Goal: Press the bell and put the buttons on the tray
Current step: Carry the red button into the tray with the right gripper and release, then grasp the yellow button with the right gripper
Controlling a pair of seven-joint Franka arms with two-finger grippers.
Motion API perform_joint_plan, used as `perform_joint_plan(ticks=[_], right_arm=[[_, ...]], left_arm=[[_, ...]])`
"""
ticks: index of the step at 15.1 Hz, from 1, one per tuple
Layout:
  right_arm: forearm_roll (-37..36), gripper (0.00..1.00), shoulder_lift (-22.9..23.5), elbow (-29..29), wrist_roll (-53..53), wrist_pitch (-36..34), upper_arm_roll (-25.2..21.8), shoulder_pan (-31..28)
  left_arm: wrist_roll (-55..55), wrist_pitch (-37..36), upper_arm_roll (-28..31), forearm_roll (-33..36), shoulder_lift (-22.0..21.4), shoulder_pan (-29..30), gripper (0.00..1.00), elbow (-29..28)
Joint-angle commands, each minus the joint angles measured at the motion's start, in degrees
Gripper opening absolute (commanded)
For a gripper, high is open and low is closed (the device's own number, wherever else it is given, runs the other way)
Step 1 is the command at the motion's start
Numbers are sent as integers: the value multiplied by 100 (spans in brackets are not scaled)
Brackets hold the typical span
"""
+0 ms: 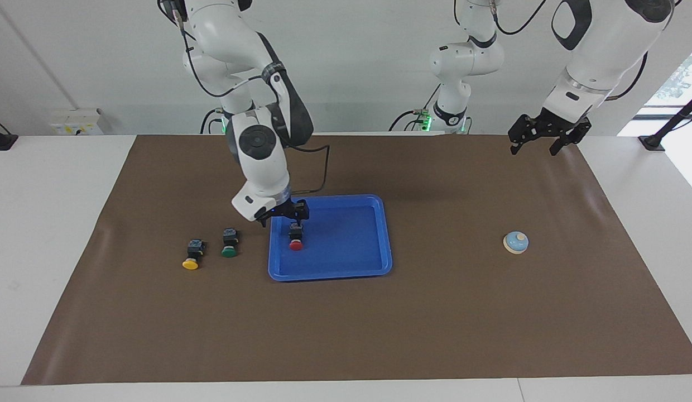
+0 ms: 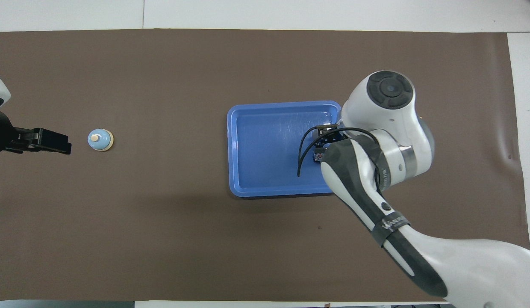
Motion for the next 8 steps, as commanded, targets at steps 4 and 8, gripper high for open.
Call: perform_joint_plan(ticks=[4, 8], right_arm=[[-48, 100, -216, -177, -1236, -10, 27, -1238], [-84, 100, -198, -669, -1764, 639, 18, -1793]], left_arm=[[-67, -109, -2, 98, -4, 11, 100, 40], [-67, -109, -2, 98, -4, 11, 100, 40]])
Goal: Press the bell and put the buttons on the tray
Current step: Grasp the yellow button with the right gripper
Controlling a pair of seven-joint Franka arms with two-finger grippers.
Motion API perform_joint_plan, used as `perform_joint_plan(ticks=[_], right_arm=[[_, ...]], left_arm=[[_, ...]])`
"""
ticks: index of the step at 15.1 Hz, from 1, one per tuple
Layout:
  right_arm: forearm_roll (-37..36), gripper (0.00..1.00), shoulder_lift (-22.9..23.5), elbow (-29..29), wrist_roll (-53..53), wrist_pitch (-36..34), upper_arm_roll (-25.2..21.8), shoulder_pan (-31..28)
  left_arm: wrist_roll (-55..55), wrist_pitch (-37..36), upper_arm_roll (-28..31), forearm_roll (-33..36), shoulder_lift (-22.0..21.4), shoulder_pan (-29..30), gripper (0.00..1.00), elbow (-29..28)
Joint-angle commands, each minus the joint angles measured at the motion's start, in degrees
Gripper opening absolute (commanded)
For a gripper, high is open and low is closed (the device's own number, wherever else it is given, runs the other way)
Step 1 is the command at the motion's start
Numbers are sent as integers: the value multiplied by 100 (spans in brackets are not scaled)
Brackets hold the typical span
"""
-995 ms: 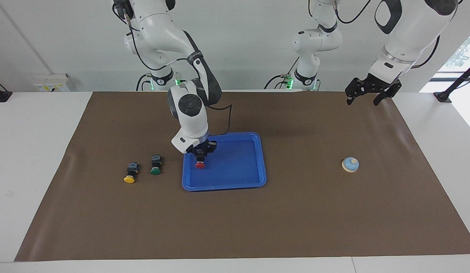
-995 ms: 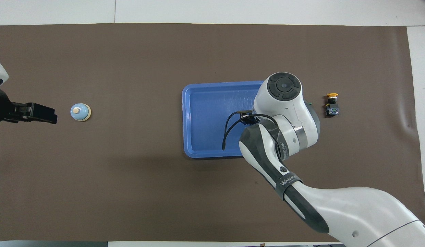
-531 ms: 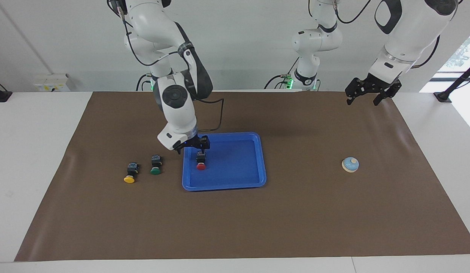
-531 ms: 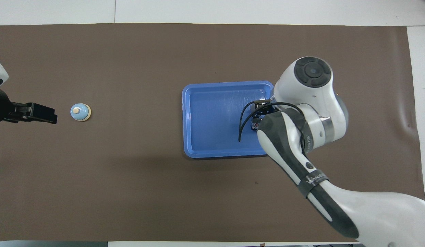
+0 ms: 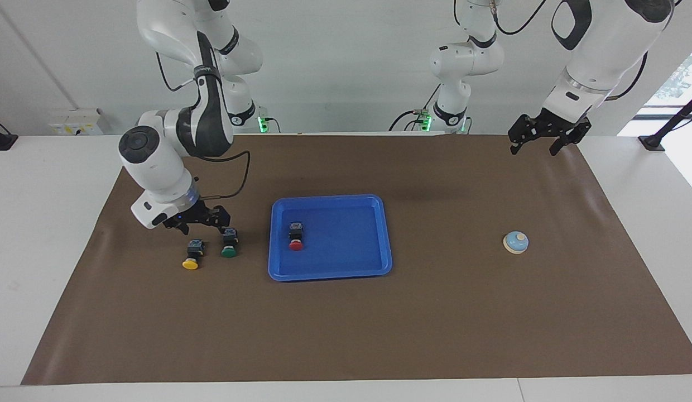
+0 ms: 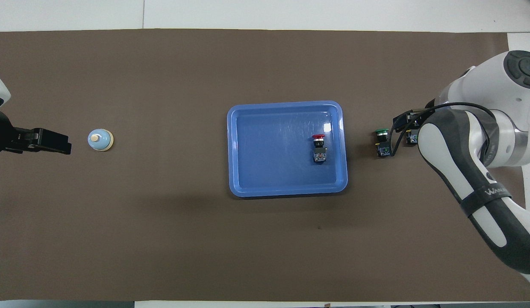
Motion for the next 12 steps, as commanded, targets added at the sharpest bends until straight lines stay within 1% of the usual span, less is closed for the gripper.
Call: perform_joint_plan(ticks=[1, 4, 6, 9, 12], right_arm=[[-53, 100, -19, -380, -291, 459, 67, -247], [-53, 100, 121, -380, -291, 644, 67, -274], [-62, 100, 235, -389, -335, 749, 67, -431], [-53, 100, 350, -582, -440, 1171, 67, -520], [-53, 98, 429, -618, -414, 1260, 67, -546]], left_arm=[[-67, -108, -2, 98, -4, 11, 100, 40], [-67, -108, -2, 98, -4, 11, 100, 40], [-67, -108, -2, 98, -4, 11, 100, 40], [-67, -108, -2, 98, -4, 11, 100, 40], [-67, -108, -2, 98, -4, 11, 100, 40]])
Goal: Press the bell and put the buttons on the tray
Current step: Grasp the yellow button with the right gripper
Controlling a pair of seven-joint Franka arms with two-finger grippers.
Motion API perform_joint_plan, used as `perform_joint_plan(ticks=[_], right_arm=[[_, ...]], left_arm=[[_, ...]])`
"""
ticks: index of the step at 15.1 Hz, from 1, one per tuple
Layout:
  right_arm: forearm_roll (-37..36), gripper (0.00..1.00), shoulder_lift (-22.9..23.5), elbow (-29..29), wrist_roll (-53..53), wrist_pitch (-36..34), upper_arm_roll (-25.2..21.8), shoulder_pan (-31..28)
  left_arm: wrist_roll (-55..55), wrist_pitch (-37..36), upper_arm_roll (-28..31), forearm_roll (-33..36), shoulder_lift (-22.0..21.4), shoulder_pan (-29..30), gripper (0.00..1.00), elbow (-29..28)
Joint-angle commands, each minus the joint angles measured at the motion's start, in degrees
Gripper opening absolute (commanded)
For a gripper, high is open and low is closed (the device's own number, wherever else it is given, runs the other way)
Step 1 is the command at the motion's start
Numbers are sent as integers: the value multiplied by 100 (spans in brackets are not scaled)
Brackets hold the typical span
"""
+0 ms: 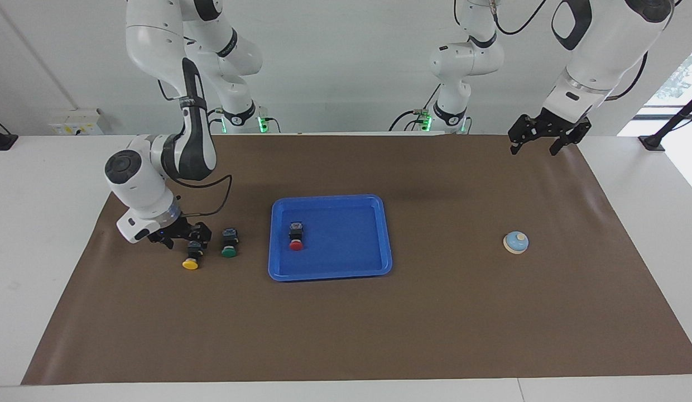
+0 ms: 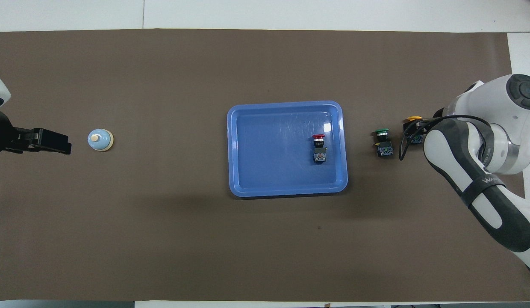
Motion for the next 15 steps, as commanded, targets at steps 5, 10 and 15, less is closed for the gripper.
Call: perform_joint_plan(ticks=[5, 10, 15], right_arm=[[-49, 72, 89, -168, -59, 271, 79, -92], [38, 0, 63, -125, -51, 105, 87, -66], [83, 0, -78, 709, 623, -1221, 140, 705]], left_arm=[[-66, -108, -2, 98, -4, 11, 100, 40], [-66, -108, -2, 98, -4, 11, 100, 40], [-66, -108, -2, 98, -4, 11, 100, 40]])
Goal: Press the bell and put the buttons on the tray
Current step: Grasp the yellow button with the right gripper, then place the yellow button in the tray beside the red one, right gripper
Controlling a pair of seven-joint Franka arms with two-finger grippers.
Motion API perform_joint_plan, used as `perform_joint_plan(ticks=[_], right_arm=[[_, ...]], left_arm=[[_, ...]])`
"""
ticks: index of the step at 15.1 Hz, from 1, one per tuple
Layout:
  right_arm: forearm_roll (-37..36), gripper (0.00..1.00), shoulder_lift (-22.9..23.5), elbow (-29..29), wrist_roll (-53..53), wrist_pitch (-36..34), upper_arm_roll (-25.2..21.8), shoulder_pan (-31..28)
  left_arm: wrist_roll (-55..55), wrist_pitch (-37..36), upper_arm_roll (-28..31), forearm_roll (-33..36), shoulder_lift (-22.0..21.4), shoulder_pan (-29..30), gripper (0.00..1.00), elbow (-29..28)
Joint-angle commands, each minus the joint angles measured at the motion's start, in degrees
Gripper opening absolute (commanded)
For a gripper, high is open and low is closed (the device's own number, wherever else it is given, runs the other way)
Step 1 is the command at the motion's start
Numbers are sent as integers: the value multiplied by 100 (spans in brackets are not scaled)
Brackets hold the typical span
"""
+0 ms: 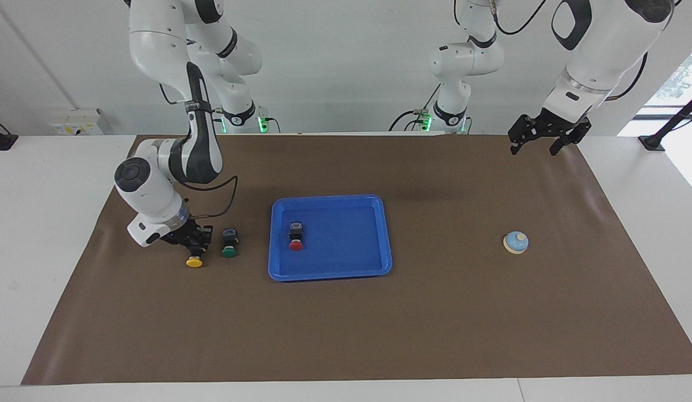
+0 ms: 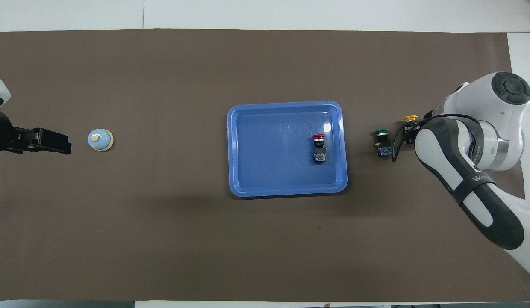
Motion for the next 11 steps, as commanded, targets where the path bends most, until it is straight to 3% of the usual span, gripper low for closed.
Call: perform_joint_plan(ticks=[1, 6, 8, 11], right_arm=[[43, 0, -99, 473, 793, -607, 19, 722], [104, 0, -38, 693, 1885, -538, 19, 1917], [175, 0, 242, 1044, 2253, -564, 19, 2419], [175, 0, 463, 1230, 2352, -565, 19, 2719]], left_arm=[[-66, -108, -2, 98, -4, 11, 100, 40], [-66, -108, -2, 98, -4, 11, 100, 40], [-66, -108, -2, 98, -4, 11, 100, 40], [-66, -108, -2, 98, -4, 11, 100, 40]])
